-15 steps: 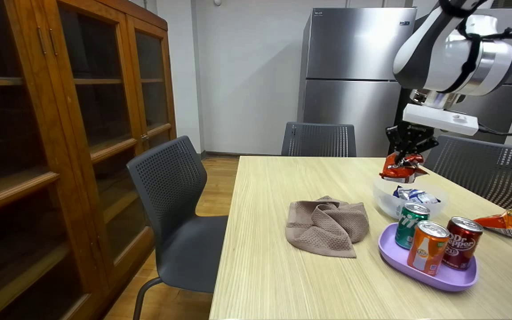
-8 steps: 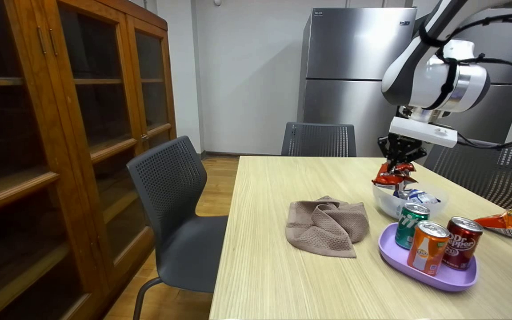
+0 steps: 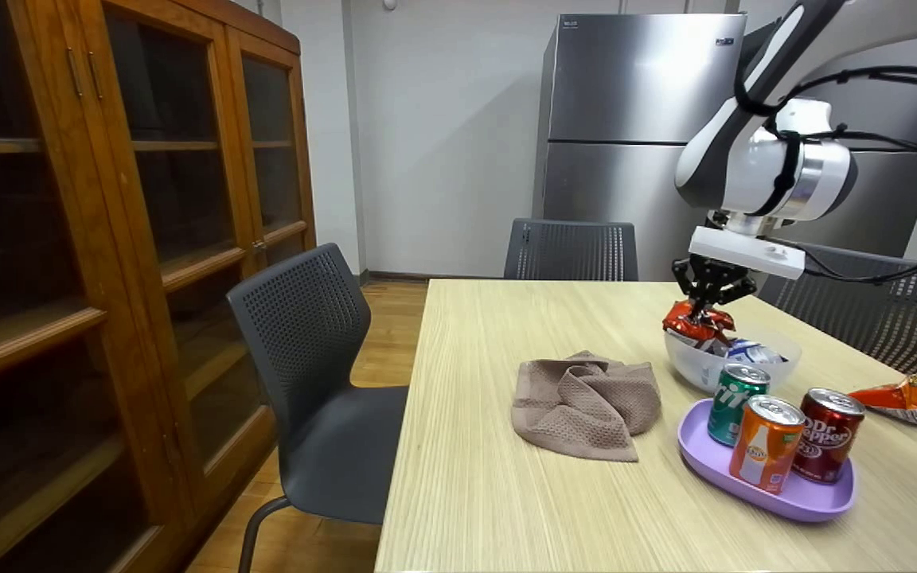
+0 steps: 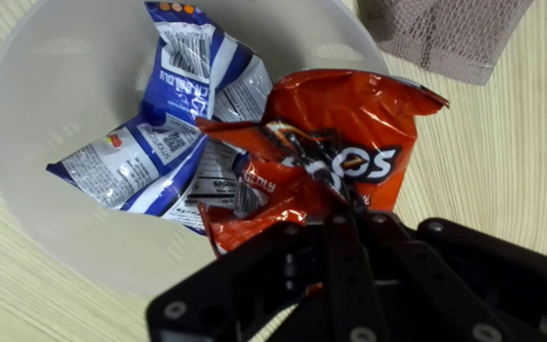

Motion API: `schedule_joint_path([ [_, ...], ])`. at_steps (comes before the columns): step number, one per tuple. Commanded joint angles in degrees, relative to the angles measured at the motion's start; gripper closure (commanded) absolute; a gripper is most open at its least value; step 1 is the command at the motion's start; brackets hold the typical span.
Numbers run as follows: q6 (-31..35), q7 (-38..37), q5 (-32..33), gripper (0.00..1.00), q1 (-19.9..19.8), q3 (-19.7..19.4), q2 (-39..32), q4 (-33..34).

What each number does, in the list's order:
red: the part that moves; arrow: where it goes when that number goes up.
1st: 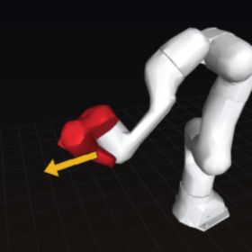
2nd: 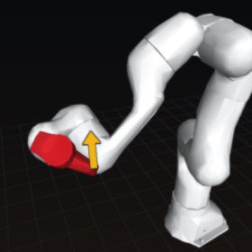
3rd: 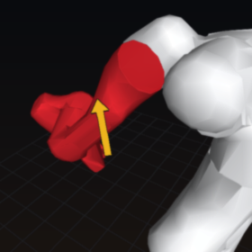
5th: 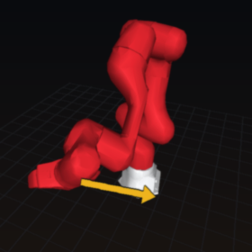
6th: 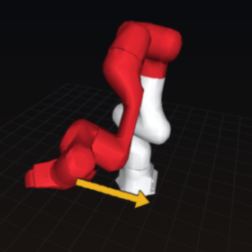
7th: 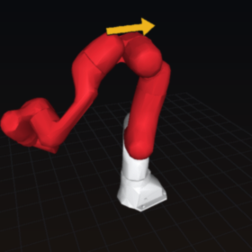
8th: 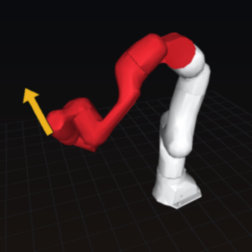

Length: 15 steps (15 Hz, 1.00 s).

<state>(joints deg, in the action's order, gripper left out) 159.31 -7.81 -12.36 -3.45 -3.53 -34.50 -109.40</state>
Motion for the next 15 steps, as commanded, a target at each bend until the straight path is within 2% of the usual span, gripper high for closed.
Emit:
schedule_joint_path([
  [1, -2.1, -2.2, 1.2, 1.00, 0.4, -0.6, -1.9, 3.0],
  [14, -1.9, -1.1, 0.5, 1.00, -1.1, -0.1, -1.1, 1.6],
  [15, -1.9, -1.1, 0.6, 0.74, -1.0, -0.2, -1.0, 1.5],
])
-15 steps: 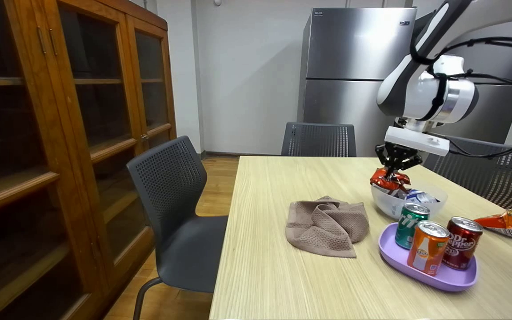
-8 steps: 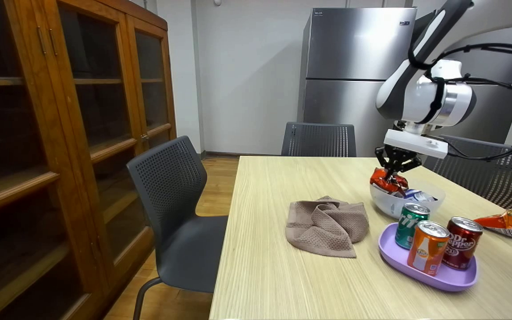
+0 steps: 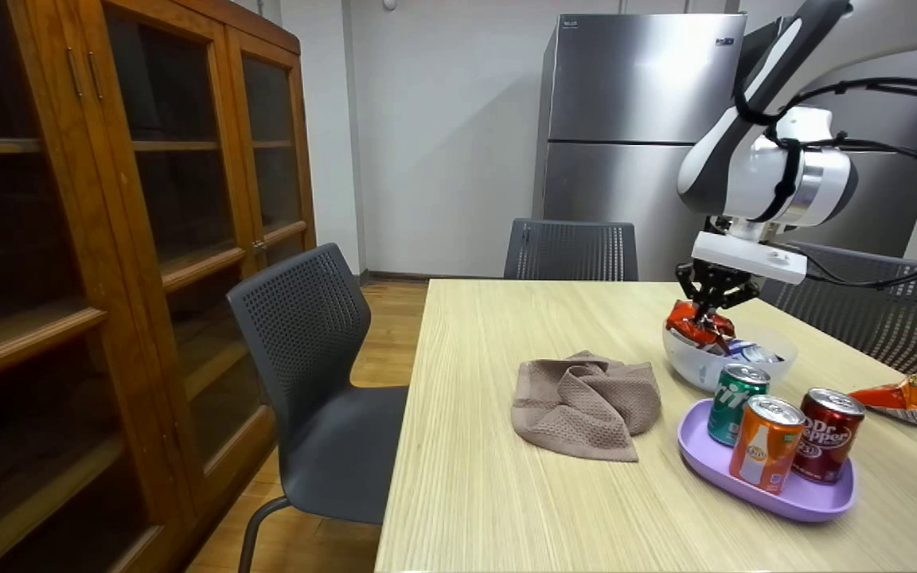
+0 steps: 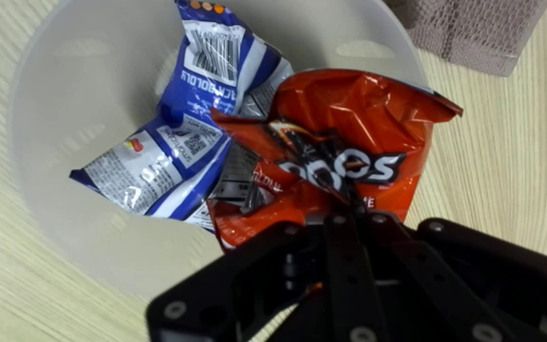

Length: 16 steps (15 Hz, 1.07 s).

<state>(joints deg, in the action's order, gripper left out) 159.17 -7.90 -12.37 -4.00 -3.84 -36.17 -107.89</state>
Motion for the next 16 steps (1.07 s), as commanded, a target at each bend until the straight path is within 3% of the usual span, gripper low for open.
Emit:
schedule_joint_path([
  [1, -1.8, -1.1, 0.7, 0.71, -0.4, 0.0, 0.8, -0.3],
  [11, -0.1, -0.4, 0.5, 0.00, -0.4, 0.1, 6.0, -5.3],
  [16, -0.8, 1.0, 0.0, 0.00, -1.9, 0.1, 12.9, -12.1],
])
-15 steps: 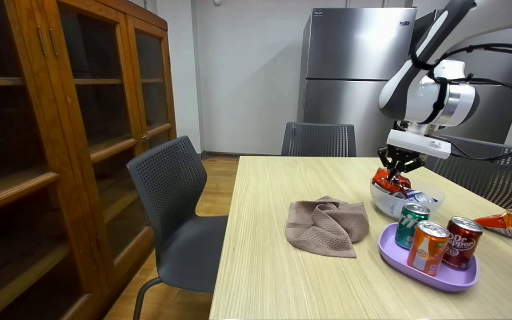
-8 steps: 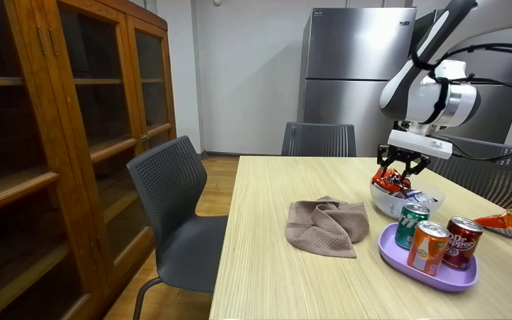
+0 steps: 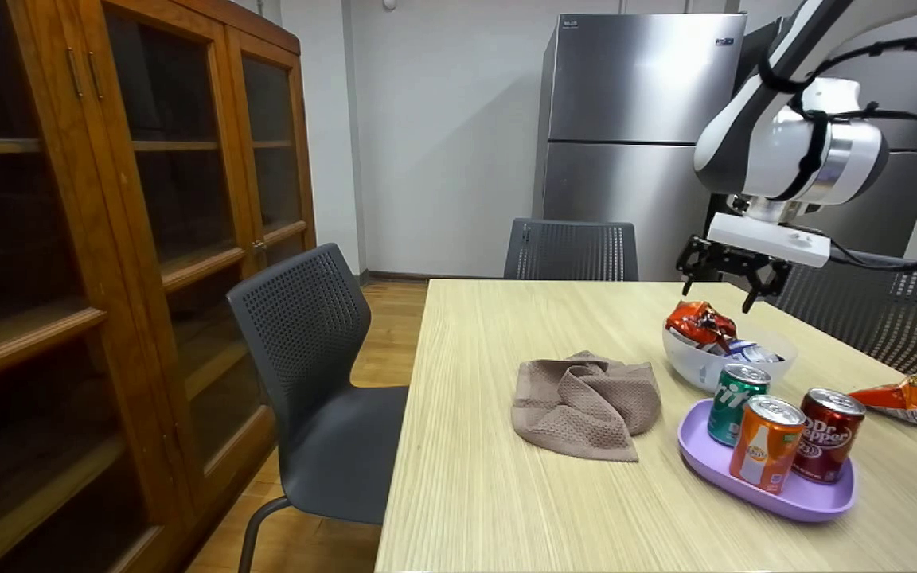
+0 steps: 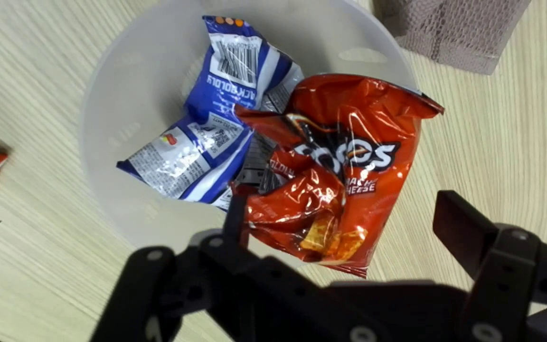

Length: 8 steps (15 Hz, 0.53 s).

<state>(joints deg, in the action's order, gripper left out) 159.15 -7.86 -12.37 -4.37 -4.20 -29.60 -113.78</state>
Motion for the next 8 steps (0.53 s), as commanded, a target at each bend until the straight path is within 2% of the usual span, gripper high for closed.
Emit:
schedule_joint_path([
  [1, -0.8, 1.3, -0.1, 0.00, -2.1, 0.2, 7.7, -7.8],
  [8, 0.0, 2.5, 0.9, 0.00, -5.6, -3.7, 13.7, -14.4],
])
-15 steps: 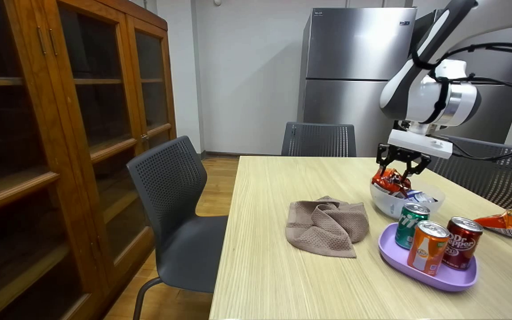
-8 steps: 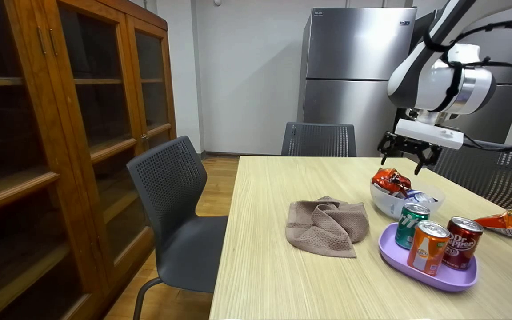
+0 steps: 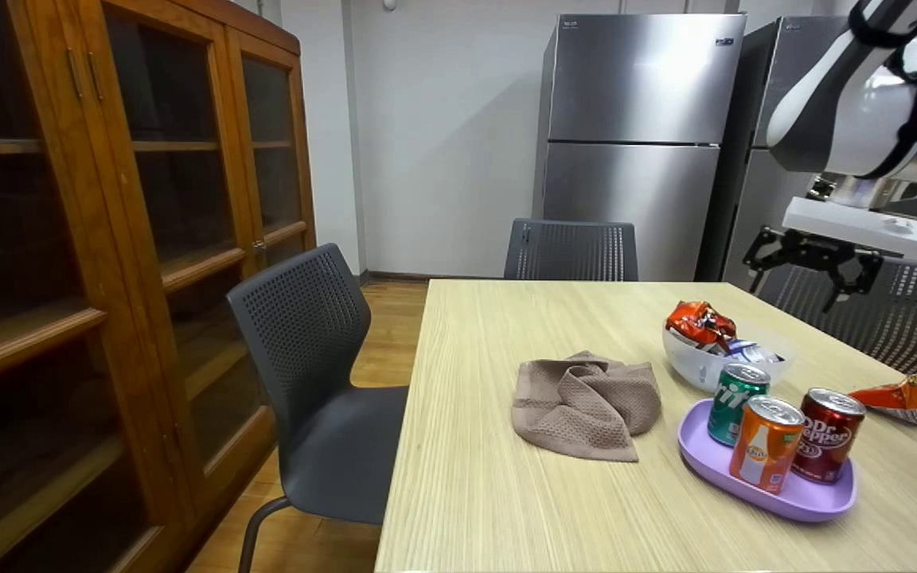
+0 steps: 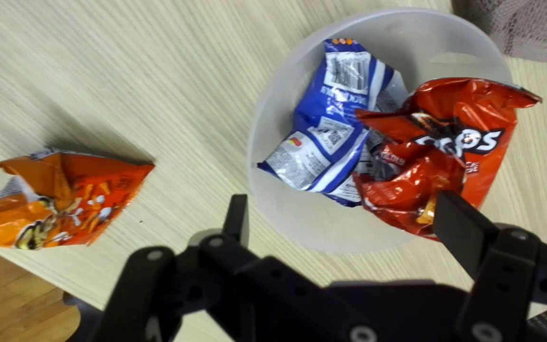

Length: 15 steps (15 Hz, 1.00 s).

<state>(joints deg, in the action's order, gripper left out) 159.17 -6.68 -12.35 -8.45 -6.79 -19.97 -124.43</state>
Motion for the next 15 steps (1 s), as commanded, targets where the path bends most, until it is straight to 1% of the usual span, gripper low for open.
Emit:
schedule_joint_path([
  [1, 0.0, 1.3, 1.1, 0.00, -1.9, -2.0, 4.5, -4.1],
  [5, -0.1, 1.4, 1.1, 0.00, -3.8, -4.5, 5.0, -4.7],
  [10, 0.3, 0.6, -0.4, 0.00, -6.2, -5.8, 3.3, -3.6],
  [15, 0.0, 0.4, 0.4, 0.00, -6.1, -6.1, 2.5, -3.1],
])
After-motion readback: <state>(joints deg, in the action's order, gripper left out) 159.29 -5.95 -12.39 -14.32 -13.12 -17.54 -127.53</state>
